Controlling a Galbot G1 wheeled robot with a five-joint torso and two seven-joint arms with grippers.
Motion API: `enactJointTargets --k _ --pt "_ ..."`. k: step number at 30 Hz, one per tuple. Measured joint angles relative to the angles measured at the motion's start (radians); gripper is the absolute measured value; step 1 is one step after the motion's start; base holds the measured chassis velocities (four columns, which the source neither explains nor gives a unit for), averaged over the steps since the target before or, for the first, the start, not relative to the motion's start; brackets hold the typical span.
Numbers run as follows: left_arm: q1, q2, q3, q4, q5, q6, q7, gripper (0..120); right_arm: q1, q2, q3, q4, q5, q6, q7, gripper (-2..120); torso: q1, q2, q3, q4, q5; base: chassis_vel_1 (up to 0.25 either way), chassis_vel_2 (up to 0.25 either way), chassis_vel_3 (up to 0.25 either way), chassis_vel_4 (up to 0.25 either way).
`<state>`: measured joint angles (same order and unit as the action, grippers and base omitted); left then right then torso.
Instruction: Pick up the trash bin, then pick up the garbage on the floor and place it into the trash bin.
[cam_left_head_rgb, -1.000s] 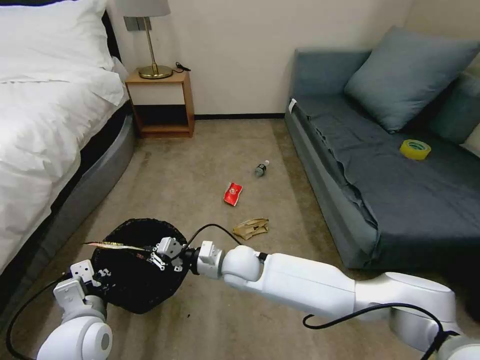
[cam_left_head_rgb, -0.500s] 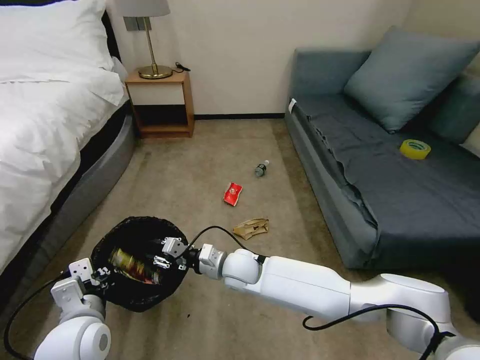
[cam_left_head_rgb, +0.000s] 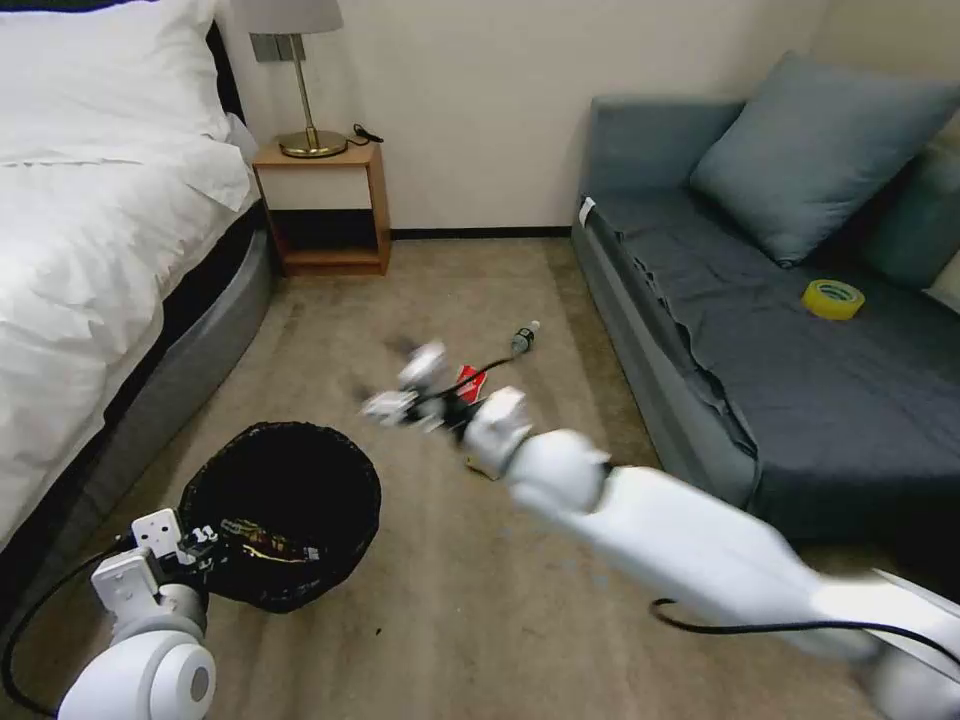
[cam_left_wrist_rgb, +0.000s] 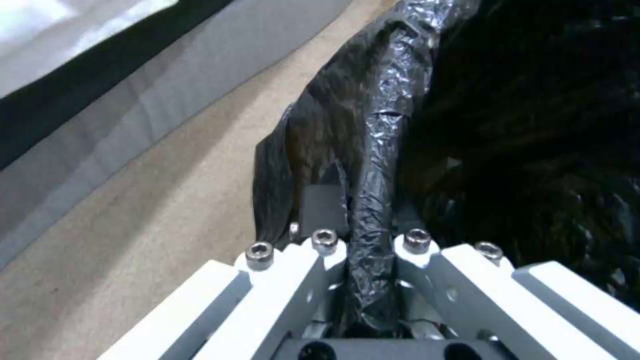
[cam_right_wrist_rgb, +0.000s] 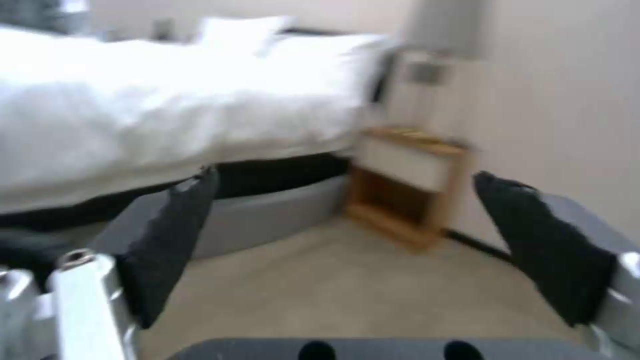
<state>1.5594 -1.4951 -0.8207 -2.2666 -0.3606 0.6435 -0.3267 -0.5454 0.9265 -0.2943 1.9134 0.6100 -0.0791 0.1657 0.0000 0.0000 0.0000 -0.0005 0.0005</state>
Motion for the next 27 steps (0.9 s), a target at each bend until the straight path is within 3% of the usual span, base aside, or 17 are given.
enactJointTargets --k 3,4,6,9,10,12,14,15,18,19,21,27 --pt "0.006 -0.003 -0.001 -0.012 -0.008 -0.009 0.003 2 -0.212 -0.065 0.273 0.158 -0.032 -0.004 0.030 100 0.000 0.000 0.000 0.0004 0.0000 0.000 0.000 0.000 0.000" --pt "0.006 -0.003 -0.001 -0.012 -0.008 -0.009 0.003 2 -0.212 -0.065 0.273 0.158 -0.032 -0.004 0.030 100 0.000 0.000 0.000 0.0004 0.0000 0.000 0.000 0.000 0.000" --pt "0.002 -0.005 0.000 -0.013 -0.011 -0.012 0.004 2 -0.357 -0.075 0.419 0.253 -0.056 -0.008 0.087 100 0.000 0.000 0.000 0.0002 -0.0001 0.000 0.000 0.000 0.000" --pt "-0.008 -0.007 0.000 -0.008 -0.013 -0.016 0.005 2 -0.579 -0.026 0.632 0.367 -0.134 -0.039 0.144 100 0.000 0.000 0.000 0.0001 -0.0005 0.000 0.000 0.000 0.000" --pt "-0.008 -0.007 0.000 -0.008 -0.013 -0.016 0.005 2 -0.579 -0.026 0.632 0.367 -0.134 -0.039 0.144 100 0.000 0.000 0.000 0.0001 -0.0005 0.000 0.000 0.000 0.000" --pt "-0.011 -0.006 -0.001 -0.003 -0.015 -0.018 0.005 2 -0.724 0.035 0.717 0.416 -0.215 -0.032 0.158 100 0.000 0.000 0.000 0.0003 -0.0004 0.000 0.000 0.000 0.000" --pt "-0.013 -0.004 -0.003 0.003 -0.015 -0.022 0.005 2 -0.840 0.114 0.753 0.448 -0.309 -0.013 0.160 100 0.000 0.000 0.000 0.0006 -0.0007 0.000 0.000 0.000 0.000" --pt "-0.013 -0.004 -0.003 0.003 -0.015 -0.022 0.005 2 -0.840 0.114 0.753 0.448 -0.309 -0.013 0.160 100 0.000 0.000 0.000 0.0006 -0.0007 0.000 0.000 0.000 0.000" --pt "-0.017 -0.006 -0.004 0.008 -0.015 -0.028 0.006 2 -0.975 0.273 0.739 0.472 -0.463 0.045 0.162 100 0.000 0.000 0.000 0.0002 -0.0006 0.000 0.000 0.000 0.000" --pt "-0.017 -0.006 -0.004 0.008 -0.015 -0.028 0.006 2 -0.975 0.273 0.739 0.472 -0.463 0.045 0.162 100 0.000 0.000 0.000 0.0002 -0.0006 0.000 0.000 0.000 0.000" --pt "-0.018 -0.005 -0.005 0.011 -0.014 -0.029 0.006 2 -1.028 0.344 0.711 0.460 -0.523 0.099 0.145 100 0.000 0.000 0.000 0.0005 -0.0009 0.000 0.000 0.000 0.000" --pt "-0.017 -0.001 -0.010 0.014 -0.015 -0.029 0.006 2 -1.068 0.380 0.681 0.424 -0.552 0.153 0.118 100 0.000 0.000 0.000 0.0006 -0.0008 0.000 0.000 0.000 0.000"
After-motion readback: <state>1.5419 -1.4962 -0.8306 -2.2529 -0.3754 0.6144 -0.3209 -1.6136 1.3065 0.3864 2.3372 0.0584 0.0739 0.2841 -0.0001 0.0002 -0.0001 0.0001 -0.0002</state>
